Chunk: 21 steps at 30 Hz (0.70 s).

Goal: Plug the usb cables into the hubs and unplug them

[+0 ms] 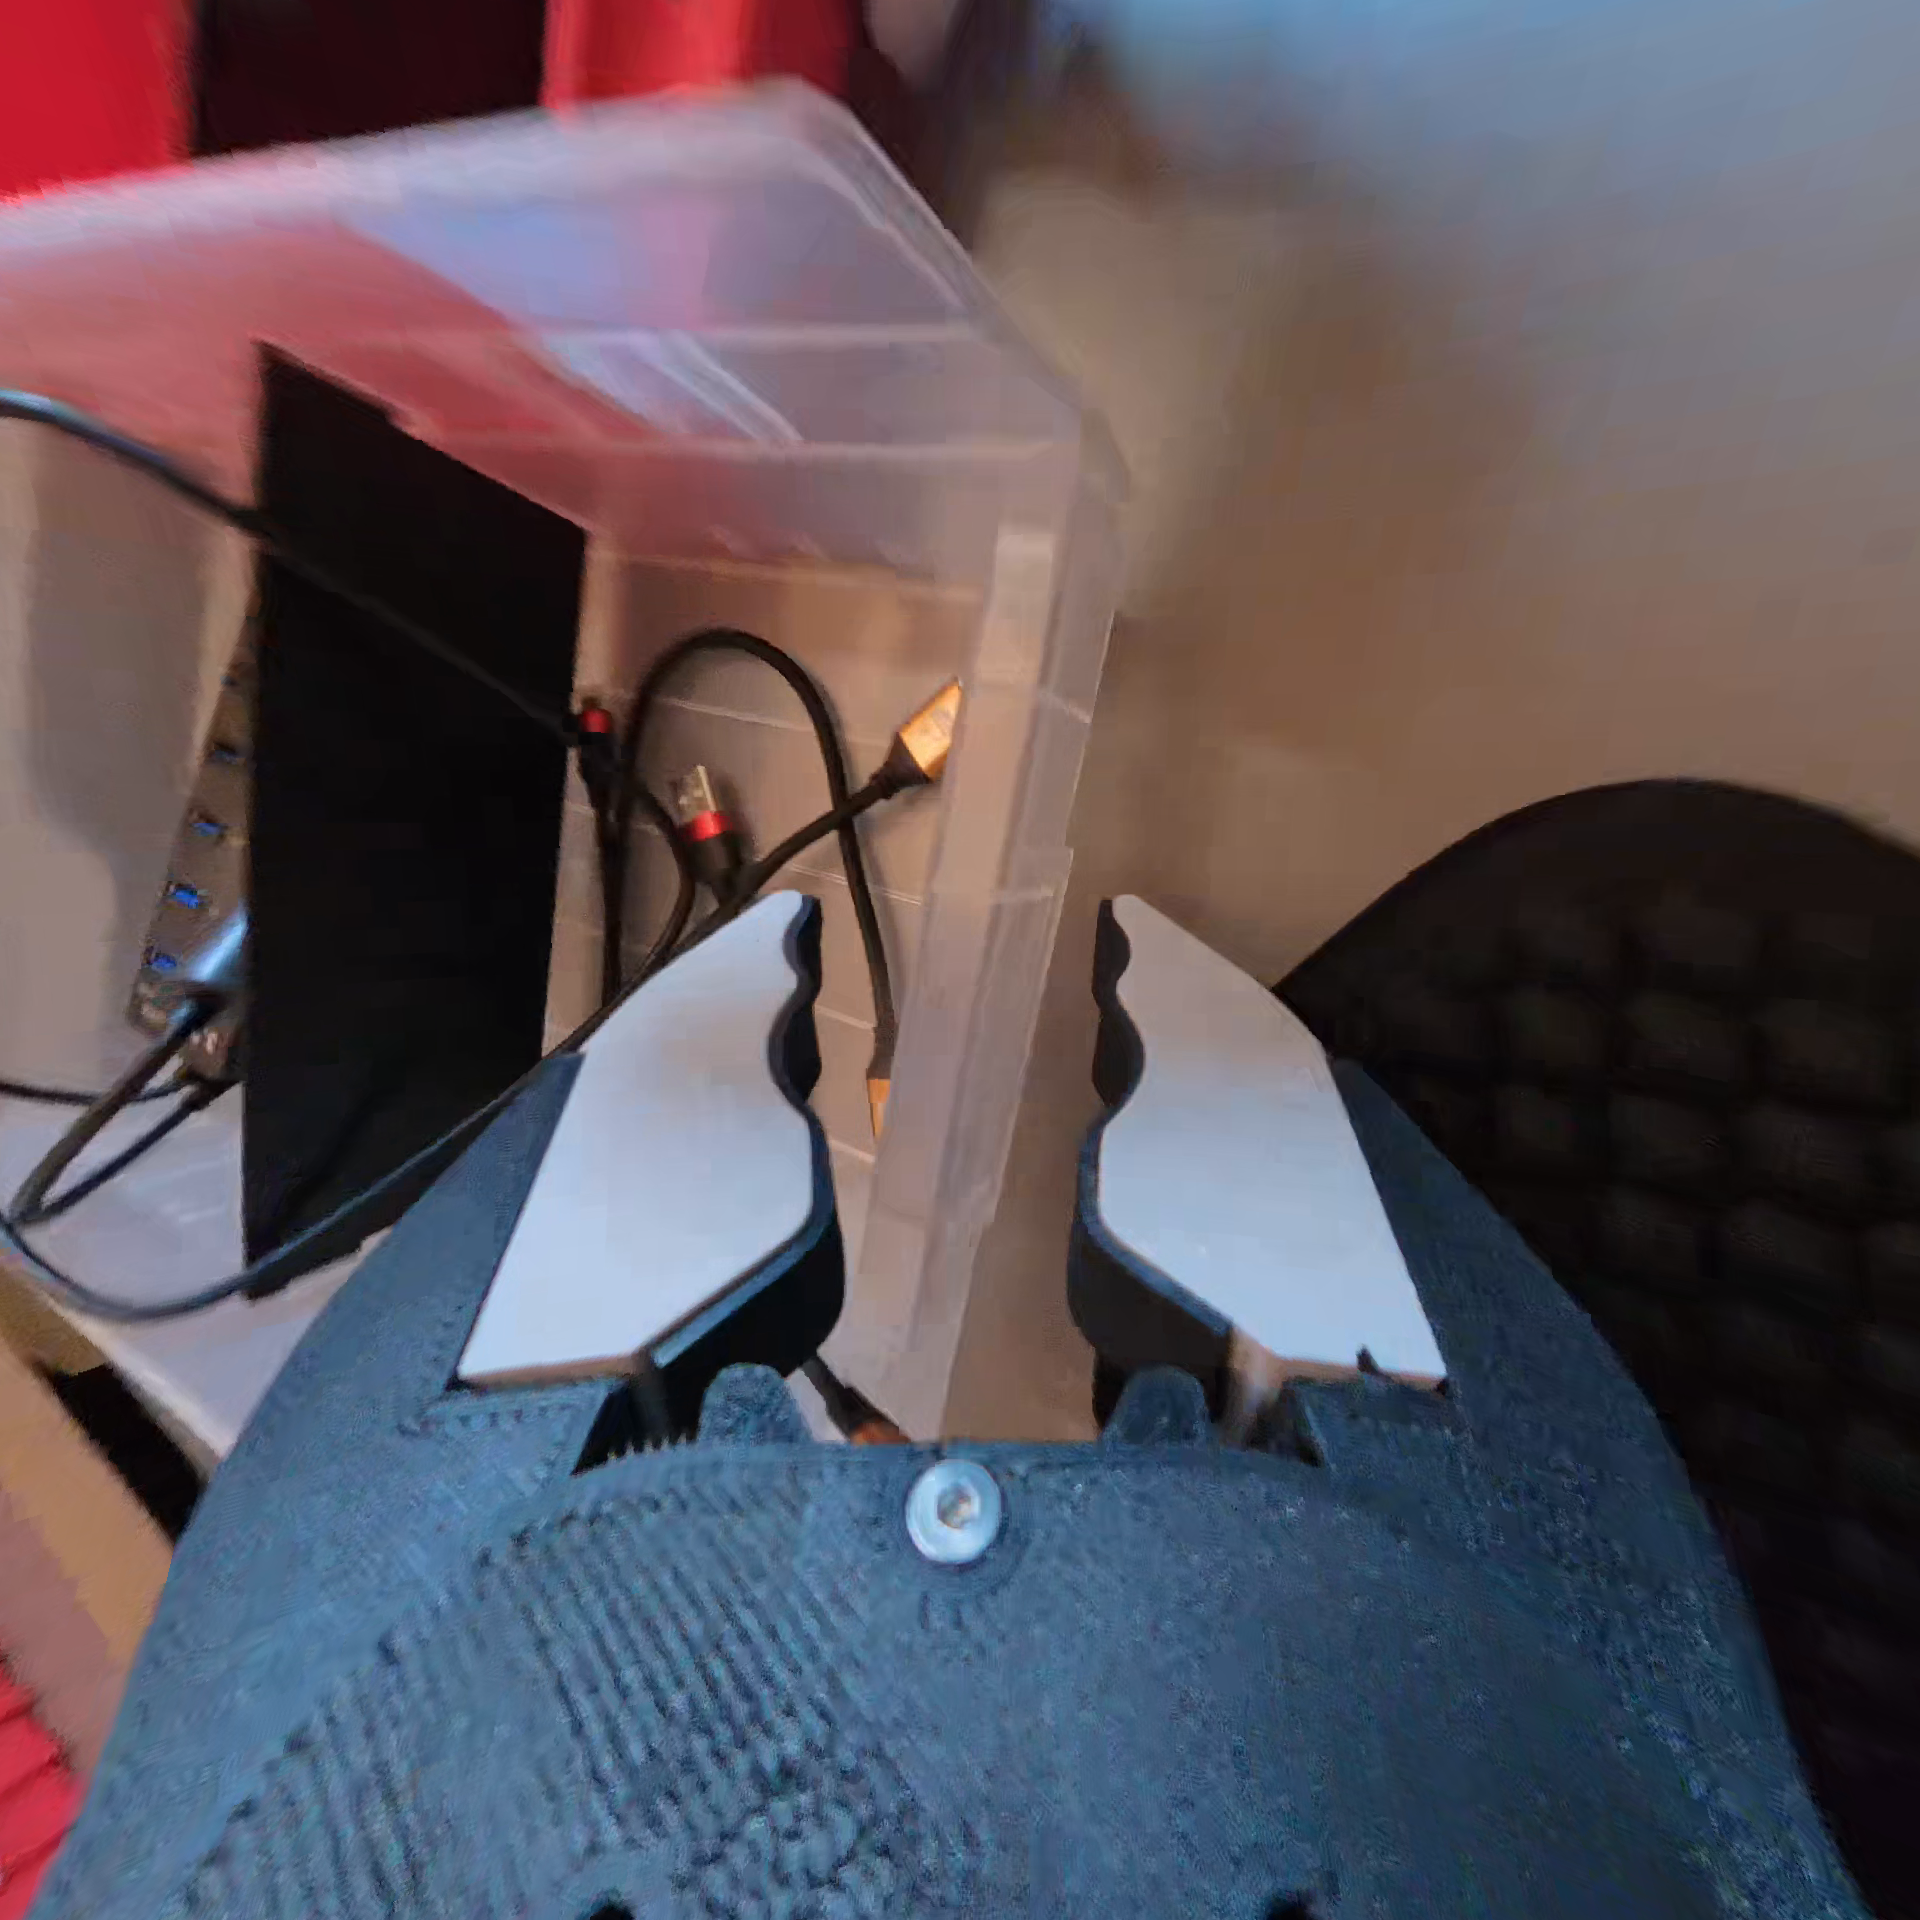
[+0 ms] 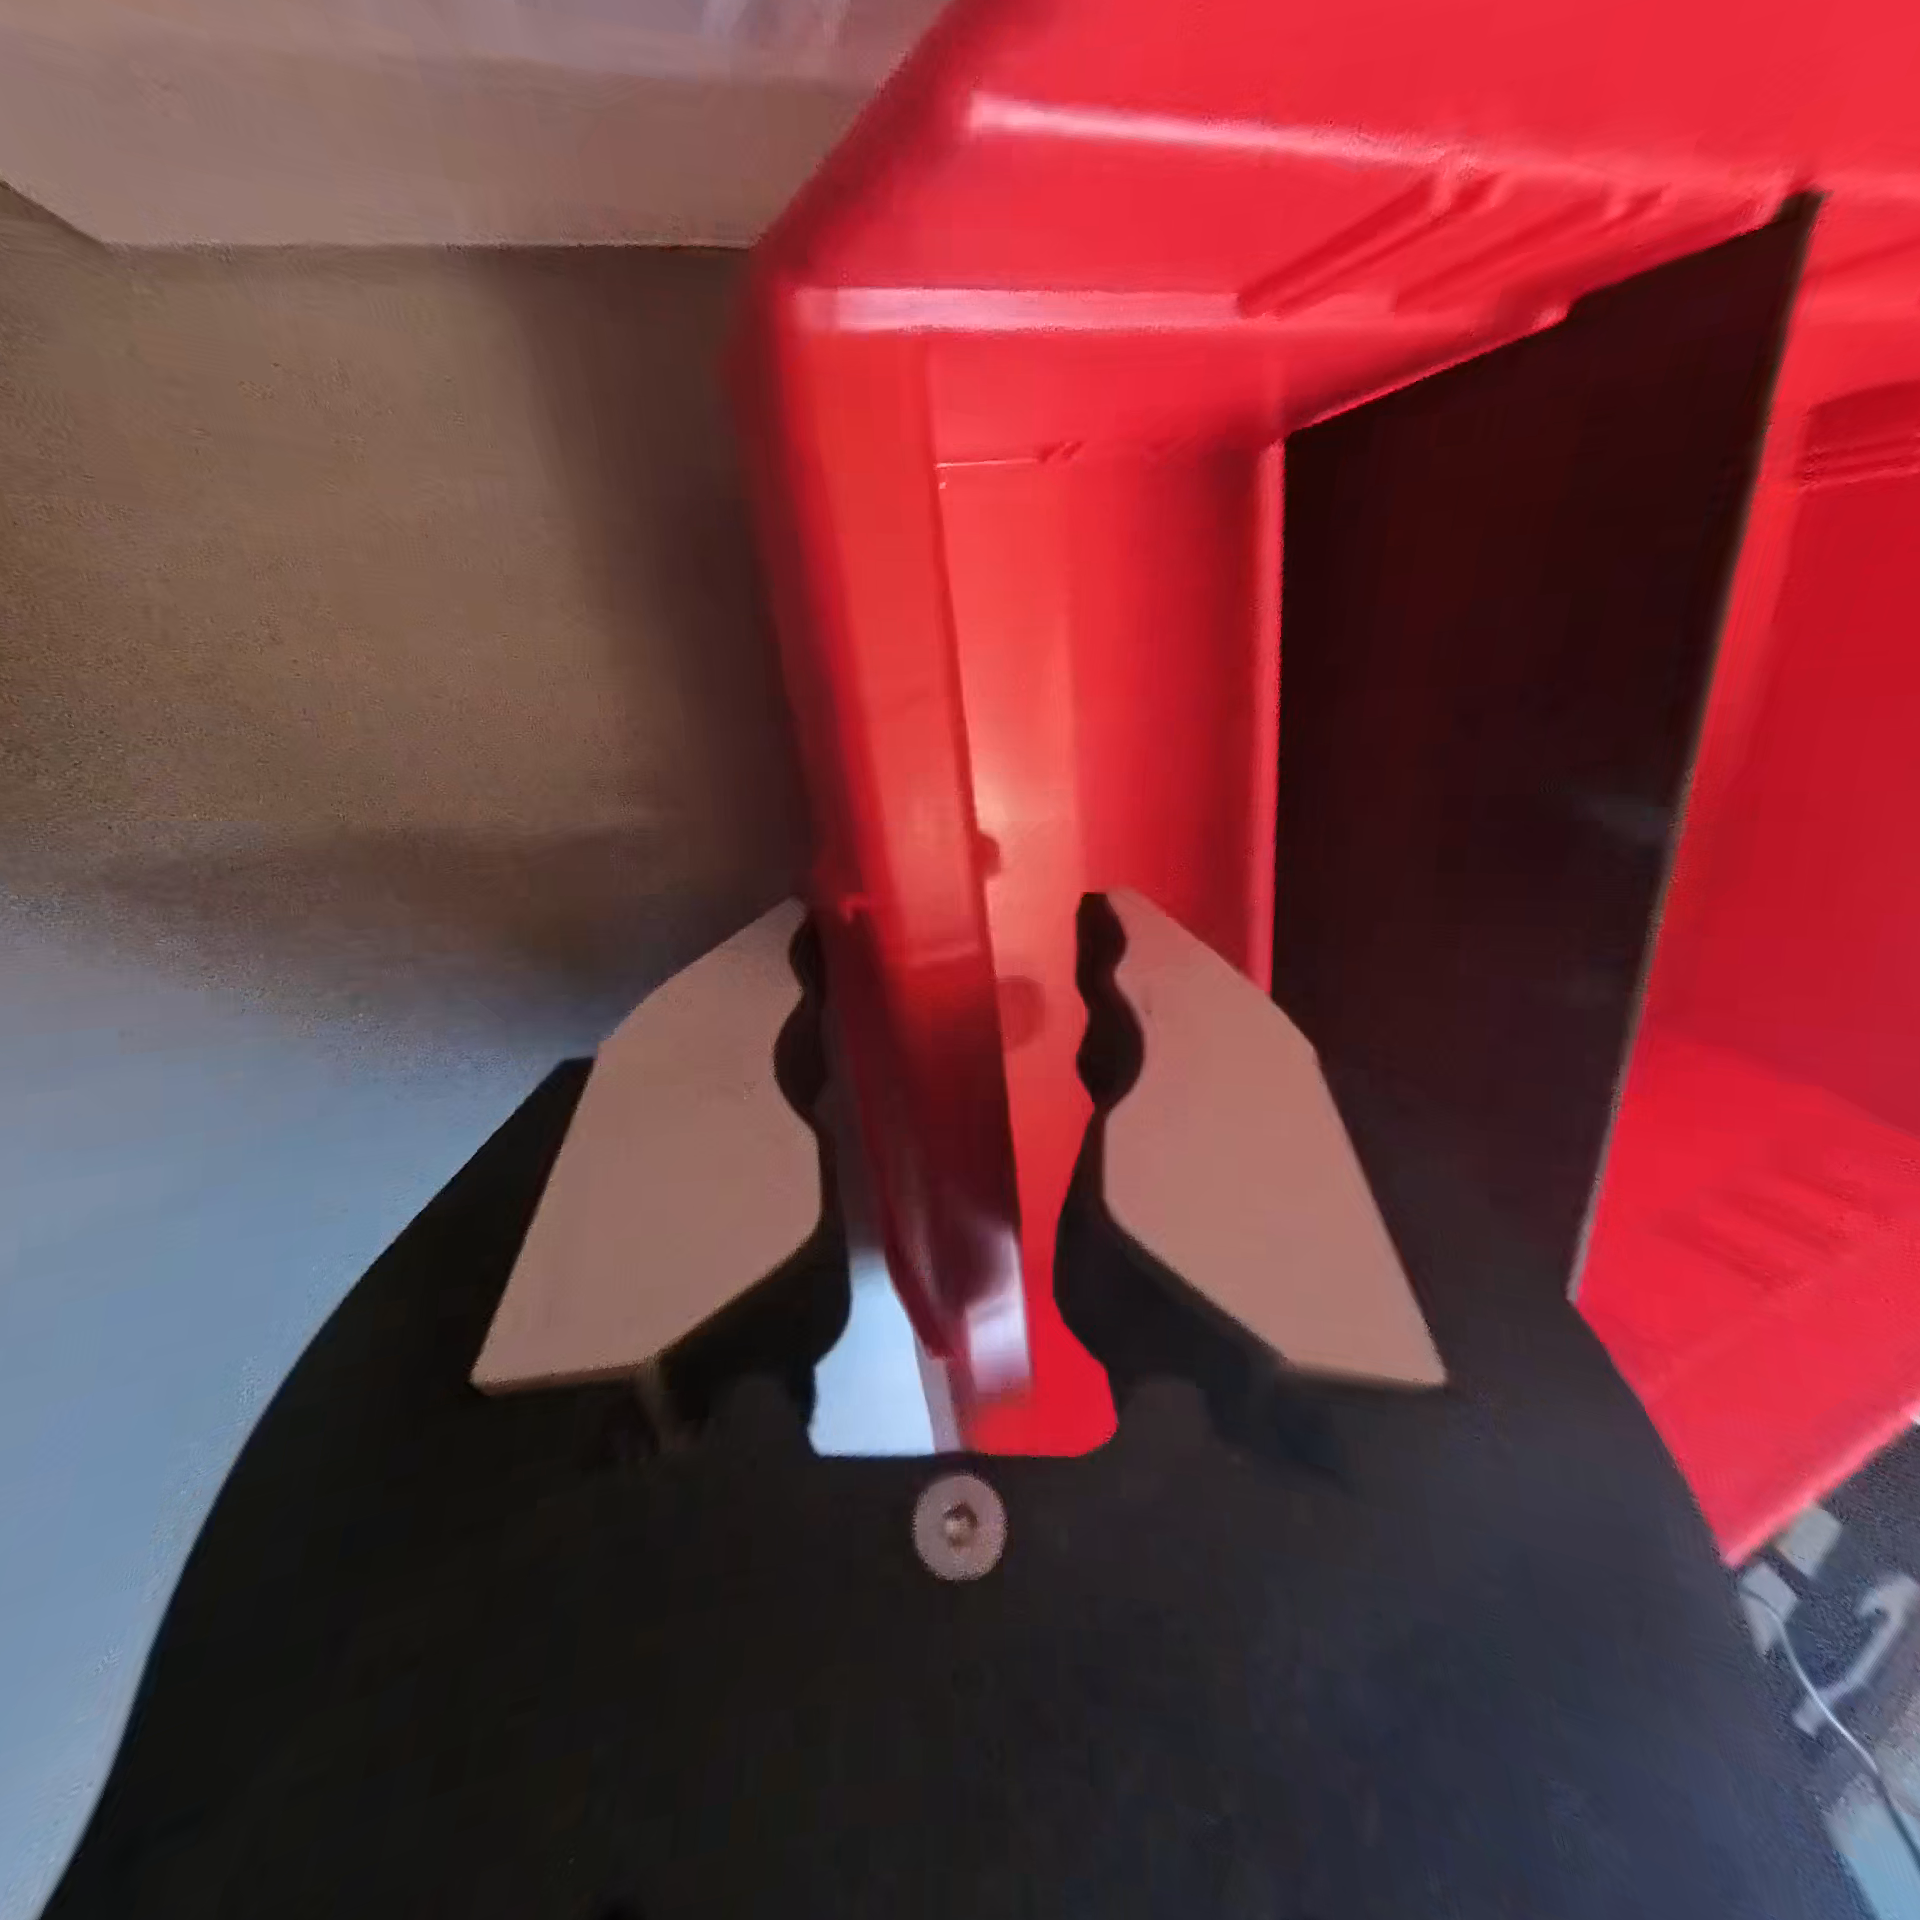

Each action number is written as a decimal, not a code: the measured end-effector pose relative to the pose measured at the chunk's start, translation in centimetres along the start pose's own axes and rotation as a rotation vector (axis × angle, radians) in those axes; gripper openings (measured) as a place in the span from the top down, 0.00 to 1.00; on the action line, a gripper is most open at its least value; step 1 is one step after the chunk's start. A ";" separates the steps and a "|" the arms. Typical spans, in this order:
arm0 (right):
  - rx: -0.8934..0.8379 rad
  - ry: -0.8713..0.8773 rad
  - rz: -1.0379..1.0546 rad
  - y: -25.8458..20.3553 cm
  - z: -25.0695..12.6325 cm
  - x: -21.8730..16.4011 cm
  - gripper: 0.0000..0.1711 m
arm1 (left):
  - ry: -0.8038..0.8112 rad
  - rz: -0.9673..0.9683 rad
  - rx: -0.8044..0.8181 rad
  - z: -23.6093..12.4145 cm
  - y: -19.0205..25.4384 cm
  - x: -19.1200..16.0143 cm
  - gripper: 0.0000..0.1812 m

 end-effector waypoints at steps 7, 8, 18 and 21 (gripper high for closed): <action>-0.113 0.031 0.063 -4.6 -2.9 -4.5 0.80 | -0.010 0.130 -0.018 2.3 0.3 0.0 0.84; -0.147 0.013 0.067 -5.8 -3.6 -5.6 0.81 | 0.012 0.123 -0.016 2.3 0.3 -0.1 0.84; -0.315 -0.147 0.220 -10.8 -7.8 -18.2 0.82 | 0.099 0.165 -0.029 2.7 -0.2 -0.2 0.84; -0.315 -0.216 0.229 -9.9 -7.8 -20.6 0.82 | 0.094 0.185 -0.032 3.2 -1.0 0.1 0.83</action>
Point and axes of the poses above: each gripper's, where its closed fingertips meet, z out along the fingers, x out of its top, y = z × x across the jaws, the point moved 7 cm from there along -z, back along the fingers, and after that the axes turned 3 degrees about -z, right-handed, at the moved point
